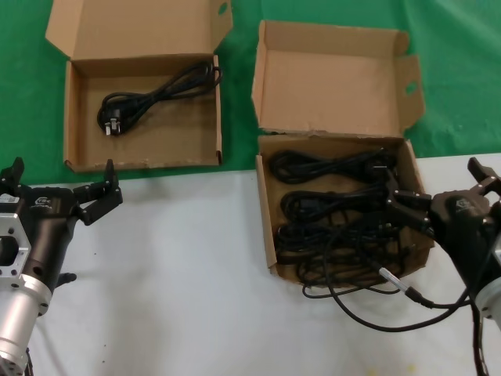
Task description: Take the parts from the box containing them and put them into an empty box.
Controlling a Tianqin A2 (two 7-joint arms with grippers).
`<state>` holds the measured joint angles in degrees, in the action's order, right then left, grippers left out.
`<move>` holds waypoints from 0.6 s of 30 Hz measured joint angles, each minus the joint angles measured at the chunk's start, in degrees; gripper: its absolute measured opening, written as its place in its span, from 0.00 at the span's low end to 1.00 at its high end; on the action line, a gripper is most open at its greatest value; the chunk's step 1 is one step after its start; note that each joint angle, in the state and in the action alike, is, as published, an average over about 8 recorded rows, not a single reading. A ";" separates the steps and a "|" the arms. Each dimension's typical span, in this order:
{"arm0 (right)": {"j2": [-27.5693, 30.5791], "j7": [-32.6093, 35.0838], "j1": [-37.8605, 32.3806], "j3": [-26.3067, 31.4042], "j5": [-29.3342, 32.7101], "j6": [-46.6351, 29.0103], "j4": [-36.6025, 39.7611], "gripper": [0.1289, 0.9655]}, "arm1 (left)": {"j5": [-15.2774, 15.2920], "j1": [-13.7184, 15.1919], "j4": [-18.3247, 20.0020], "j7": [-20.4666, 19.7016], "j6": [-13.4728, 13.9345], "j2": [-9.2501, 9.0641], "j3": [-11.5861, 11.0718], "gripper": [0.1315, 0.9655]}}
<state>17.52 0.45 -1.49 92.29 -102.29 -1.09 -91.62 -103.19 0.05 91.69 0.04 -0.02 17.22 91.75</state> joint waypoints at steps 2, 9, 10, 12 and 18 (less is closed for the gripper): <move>0.00 0.00 0.00 0.00 0.00 0.00 0.00 1.00 | 0.00 0.00 0.00 0.00 0.00 0.00 0.00 1.00; 0.00 0.00 0.00 0.00 0.00 0.00 0.00 1.00 | 0.00 0.00 0.00 0.00 0.00 0.00 0.00 1.00; 0.00 0.00 0.00 0.00 0.00 0.00 0.00 1.00 | 0.00 0.00 0.00 0.00 0.00 0.00 0.00 1.00; 0.00 0.00 0.00 0.00 0.00 0.00 0.00 1.00 | 0.00 0.00 0.00 0.00 0.00 0.00 0.00 1.00; 0.00 0.00 0.00 0.00 0.00 0.00 0.00 1.00 | 0.00 0.00 0.00 0.00 0.00 0.00 0.00 1.00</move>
<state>17.52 0.45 -1.49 92.29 -102.29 -1.09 -91.62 -103.19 0.05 91.69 0.04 -0.02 17.22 91.75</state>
